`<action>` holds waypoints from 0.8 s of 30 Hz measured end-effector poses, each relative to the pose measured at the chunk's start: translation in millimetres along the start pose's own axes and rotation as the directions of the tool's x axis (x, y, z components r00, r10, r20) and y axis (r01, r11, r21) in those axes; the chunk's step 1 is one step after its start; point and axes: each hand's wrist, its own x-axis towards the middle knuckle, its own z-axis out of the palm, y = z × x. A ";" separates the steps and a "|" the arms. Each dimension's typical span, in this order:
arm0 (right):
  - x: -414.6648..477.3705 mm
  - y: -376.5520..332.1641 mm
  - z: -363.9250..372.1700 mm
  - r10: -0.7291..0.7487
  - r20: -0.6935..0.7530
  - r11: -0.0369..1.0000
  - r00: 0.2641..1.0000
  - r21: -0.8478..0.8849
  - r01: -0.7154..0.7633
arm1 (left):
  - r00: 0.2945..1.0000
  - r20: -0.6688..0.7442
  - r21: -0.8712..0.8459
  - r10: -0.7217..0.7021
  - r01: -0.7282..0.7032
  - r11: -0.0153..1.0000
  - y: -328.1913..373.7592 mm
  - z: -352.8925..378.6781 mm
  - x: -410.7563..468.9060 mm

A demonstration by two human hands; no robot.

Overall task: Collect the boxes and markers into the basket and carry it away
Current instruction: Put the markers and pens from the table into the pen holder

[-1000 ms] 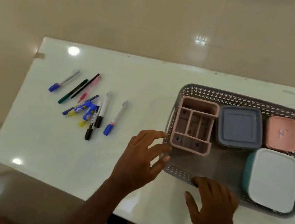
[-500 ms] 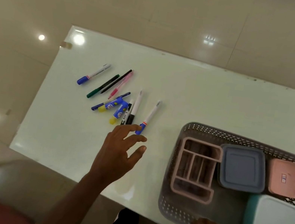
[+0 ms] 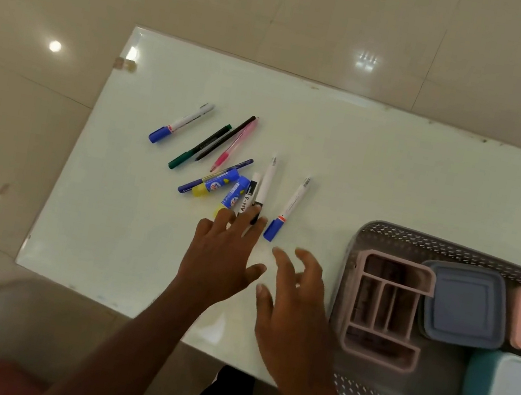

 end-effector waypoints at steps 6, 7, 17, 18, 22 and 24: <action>68.5 1.7 28.1 0.019 -0.049 0.988 0.999 -0.150 -0.026 | 0.992 -0.042 -0.135 0.122 -0.127 0.983 -1.4 4.4 -10.4; 74.6 5.1 29.7 0.024 -0.048 0.983 0.999 -0.183 -0.032 | 0.990 -0.048 -0.156 0.132 -0.138 0.978 -2.8 5.4 -13.5; 45.0 21.6 28.0 0.089 0.097 0.972 0.991 -0.225 -0.066 | 0.996 -0.075 -0.078 0.056 -0.062 0.995 -3.6 9.6 5.1; 38.8 19.2 25.9 0.095 0.121 0.974 0.988 -0.215 -0.067 | 0.995 -0.087 -0.061 0.057 -0.062 0.996 -1.2 9.2 7.5; 6.3 6.7 7.7 0.076 0.146 0.985 0.986 -0.164 -0.052 | 0.983 -0.174 0.012 0.054 -0.053 0.999 3.1 7.9 13.7; -13.4 6.4 -7.1 0.014 0.087 0.991 0.996 -0.135 -0.003 | 0.980 -0.195 -0.010 0.038 -0.040 0.999 5.9 7.7 15.9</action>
